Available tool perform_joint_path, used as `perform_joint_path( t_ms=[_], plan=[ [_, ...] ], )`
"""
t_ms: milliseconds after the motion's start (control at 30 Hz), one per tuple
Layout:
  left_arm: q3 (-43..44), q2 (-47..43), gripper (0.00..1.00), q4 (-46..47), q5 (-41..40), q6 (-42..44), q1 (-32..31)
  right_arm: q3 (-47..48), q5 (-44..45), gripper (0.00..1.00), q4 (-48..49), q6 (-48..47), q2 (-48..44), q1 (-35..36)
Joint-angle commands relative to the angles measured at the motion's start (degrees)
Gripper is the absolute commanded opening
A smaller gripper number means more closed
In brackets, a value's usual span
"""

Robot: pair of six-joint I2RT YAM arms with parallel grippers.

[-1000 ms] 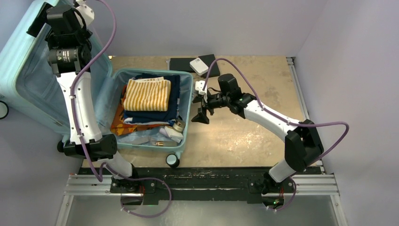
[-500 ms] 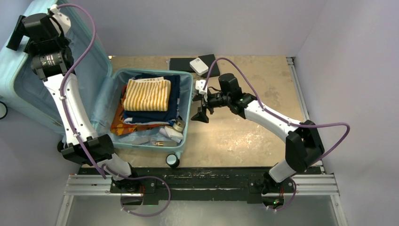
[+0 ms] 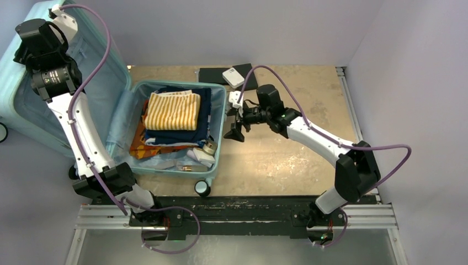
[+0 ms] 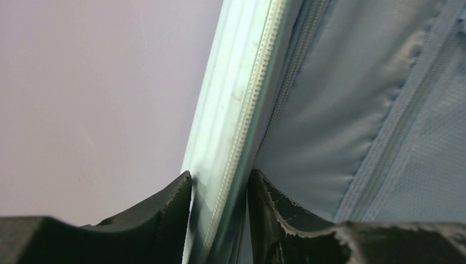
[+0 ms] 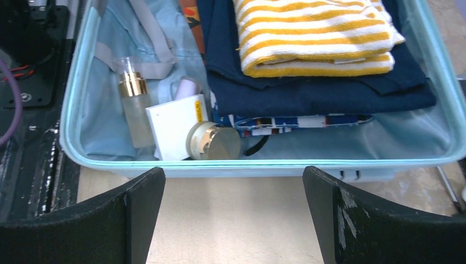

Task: Pack the luggage
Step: Close the luggage at the center of the board.

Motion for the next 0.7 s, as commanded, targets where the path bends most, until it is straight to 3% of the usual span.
perform_joint_path(
  t_ms=[0,200,400,533,667],
  plan=[
    [-1.26,-1.90,0.37,-3.85,4.46,-2.74,0.45,3.02,4.23,0.99,1.87,0.10,-3.81,0.00],
    [-0.81,-3.19,0.32,-5.91,8.00,-4.01,0.05,2.74,8.58,0.99,2.67,5.23,-7.31,-0.14],
    [-1.09,-4.73,0.32,-8.56,10.93,-6.06,-1.51,4.65,6.60,0.95,2.65,4.90,-6.21,-0.61],
    [-0.97,-5.14,0.31,-10.14,10.10,-7.29,-4.99,11.05,4.05,0.91,-0.65,6.38,-2.28,-0.64],
    [-1.20,-5.67,0.31,-10.86,6.84,-8.21,-10.27,11.63,3.14,0.90,4.73,10.71,-1.11,-0.55]
  ],
)
